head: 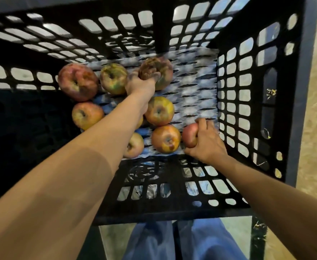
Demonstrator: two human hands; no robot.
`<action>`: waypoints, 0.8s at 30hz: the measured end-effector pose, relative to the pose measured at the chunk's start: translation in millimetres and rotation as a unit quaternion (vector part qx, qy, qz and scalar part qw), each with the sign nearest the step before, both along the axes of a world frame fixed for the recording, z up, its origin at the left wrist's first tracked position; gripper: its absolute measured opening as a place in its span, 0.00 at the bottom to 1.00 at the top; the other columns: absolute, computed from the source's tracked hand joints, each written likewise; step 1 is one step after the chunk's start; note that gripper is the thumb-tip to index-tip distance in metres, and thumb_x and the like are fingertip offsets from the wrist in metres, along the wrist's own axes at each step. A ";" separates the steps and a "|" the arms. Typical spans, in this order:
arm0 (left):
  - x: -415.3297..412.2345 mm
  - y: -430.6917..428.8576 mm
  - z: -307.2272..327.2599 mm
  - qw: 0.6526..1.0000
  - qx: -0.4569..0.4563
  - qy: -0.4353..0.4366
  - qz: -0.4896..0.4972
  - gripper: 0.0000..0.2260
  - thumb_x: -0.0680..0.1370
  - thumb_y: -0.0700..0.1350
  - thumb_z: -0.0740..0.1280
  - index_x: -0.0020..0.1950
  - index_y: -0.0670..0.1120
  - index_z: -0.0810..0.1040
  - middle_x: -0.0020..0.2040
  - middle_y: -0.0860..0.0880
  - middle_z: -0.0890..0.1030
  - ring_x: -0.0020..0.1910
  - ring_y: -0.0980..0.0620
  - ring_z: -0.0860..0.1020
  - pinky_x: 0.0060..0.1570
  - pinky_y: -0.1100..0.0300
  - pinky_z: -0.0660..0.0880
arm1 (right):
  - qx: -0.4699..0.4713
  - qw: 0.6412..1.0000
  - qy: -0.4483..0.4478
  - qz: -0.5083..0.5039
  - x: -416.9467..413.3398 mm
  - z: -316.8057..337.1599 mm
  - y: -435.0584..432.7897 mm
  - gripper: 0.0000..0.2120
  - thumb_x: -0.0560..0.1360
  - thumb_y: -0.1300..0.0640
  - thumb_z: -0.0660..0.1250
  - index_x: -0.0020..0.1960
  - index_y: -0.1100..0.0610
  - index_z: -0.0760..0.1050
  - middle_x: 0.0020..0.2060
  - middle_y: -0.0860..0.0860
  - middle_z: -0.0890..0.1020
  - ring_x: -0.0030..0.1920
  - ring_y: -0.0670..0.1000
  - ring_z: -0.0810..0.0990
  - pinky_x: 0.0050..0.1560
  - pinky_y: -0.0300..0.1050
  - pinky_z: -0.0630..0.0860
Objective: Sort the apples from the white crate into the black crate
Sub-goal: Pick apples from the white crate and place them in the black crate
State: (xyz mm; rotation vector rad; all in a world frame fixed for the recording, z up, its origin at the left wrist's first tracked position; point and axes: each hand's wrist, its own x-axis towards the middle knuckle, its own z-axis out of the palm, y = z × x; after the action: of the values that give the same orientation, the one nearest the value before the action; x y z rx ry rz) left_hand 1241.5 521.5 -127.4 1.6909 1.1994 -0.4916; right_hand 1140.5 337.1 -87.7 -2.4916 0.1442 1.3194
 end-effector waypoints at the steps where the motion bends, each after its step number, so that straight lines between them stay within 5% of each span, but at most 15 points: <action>1: 1.0 0.2 0.9 1.000 0.002 0.001 -0.003 0.25 0.68 0.54 0.74 0.61 0.47 0.74 0.60 0.46 0.76 0.58 0.45 0.76 0.57 0.49 0.77 | 0.004 1.000 0.011 -0.001 0.6 1.1 -1.2 0.43 0.62 0.48 0.77 0.68 0.54 0.56 0.63 0.56 0.64 0.64 0.59 0.67 0.59 0.53 0.71; 24: 2.4 0.7 6.8 0.996 0.014 0.010 -0.090 0.25 0.71 0.53 0.73 0.64 0.46 0.72 0.60 0.45 0.77 0.58 0.44 0.76 0.58 0.50 0.76 | -0.061 0.994 -0.007 -0.088 -3.1 8.3 -0.8 0.41 0.63 0.51 0.78 0.67 0.55 0.58 0.62 0.58 0.68 0.60 0.60 0.72 0.58 0.53 0.71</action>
State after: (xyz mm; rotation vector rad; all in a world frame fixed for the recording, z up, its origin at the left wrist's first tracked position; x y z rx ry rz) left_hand 1243.9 522.2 -120.6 1.8328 1.0778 -0.6059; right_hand 1137.4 336.3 -79.4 -2.5197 0.4426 1.2544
